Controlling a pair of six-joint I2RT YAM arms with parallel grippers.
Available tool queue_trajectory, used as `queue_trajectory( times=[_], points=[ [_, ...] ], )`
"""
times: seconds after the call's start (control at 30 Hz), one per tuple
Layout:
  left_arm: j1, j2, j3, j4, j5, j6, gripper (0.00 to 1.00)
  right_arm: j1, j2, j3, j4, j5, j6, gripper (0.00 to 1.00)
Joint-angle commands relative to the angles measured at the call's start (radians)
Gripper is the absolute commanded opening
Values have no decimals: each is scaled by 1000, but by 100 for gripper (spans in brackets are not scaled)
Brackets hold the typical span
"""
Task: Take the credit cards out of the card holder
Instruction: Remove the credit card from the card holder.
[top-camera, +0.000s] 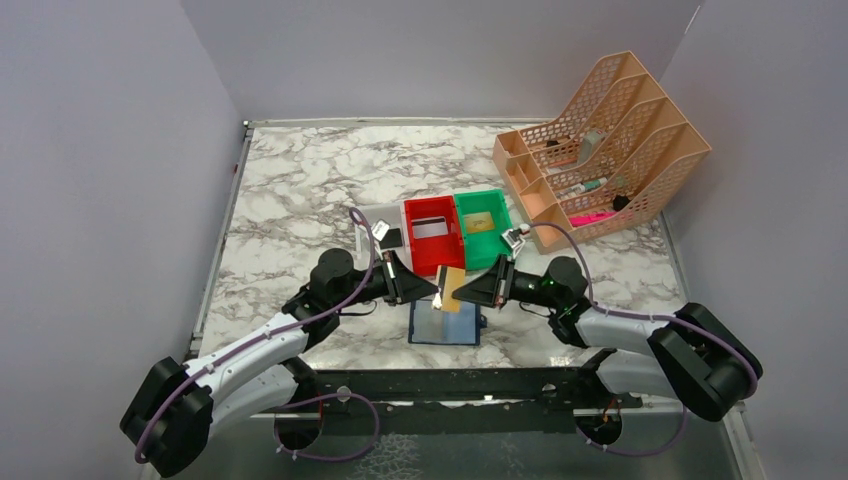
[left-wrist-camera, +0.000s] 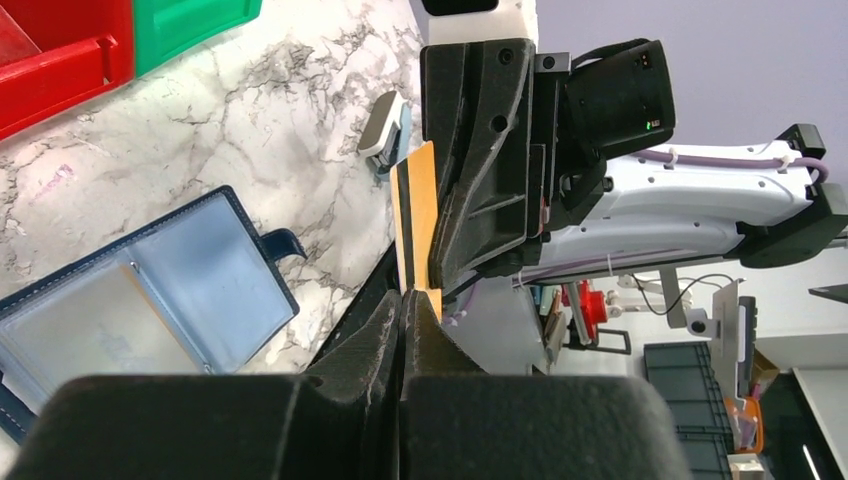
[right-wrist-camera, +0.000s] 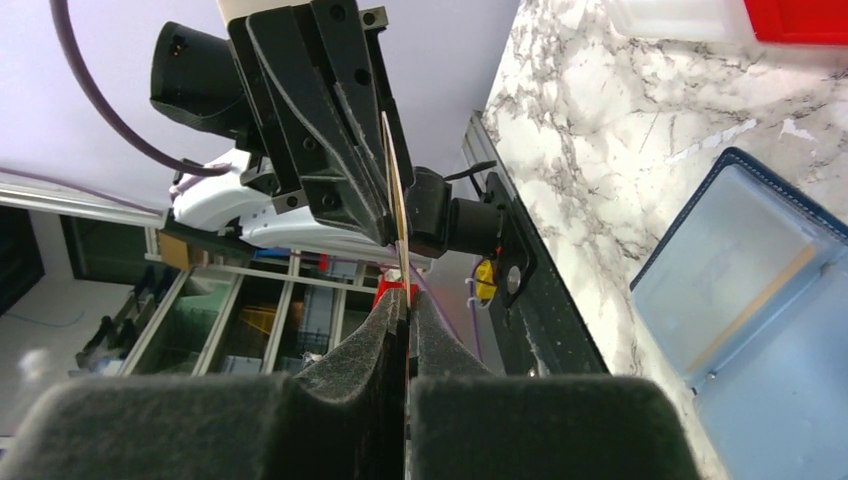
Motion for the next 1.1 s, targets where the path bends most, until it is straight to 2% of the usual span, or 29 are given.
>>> queue_trajectory(
  times=[0.0,0.17,0.23,0.3,0.43,0.57,0.7,0.77,0.93,1.07],
  points=[
    [2,-6,-6,42,27,14,4,-5,-34,-9,23,13,-19,1],
    [2,-24,-10,27,-15,22,56,-5,-143,30,-242,78,-143,1],
    [1,-35,-5,0,-39,32,73,-6,-206,69,-420,130,-236,1],
    [1,-50,10,-68,-83,60,96,-9,-271,128,-630,220,-351,1],
    [1,-88,97,-353,-230,188,99,-10,-357,261,-972,477,-587,1],
    [1,-141,168,-587,-397,286,99,-10,-365,362,-1113,657,-756,1],
    [1,-217,202,-721,-539,325,99,-10,-336,422,-1155,742,-891,1],
    [1,-235,223,-781,-605,329,99,-10,-330,427,-1122,762,-978,1],
    [1,-211,287,-870,-699,406,99,-10,-291,411,-987,855,-1199,1],
    [1,-179,348,-925,-764,497,99,-10,-176,483,-1039,872,-1413,1]
  ],
)
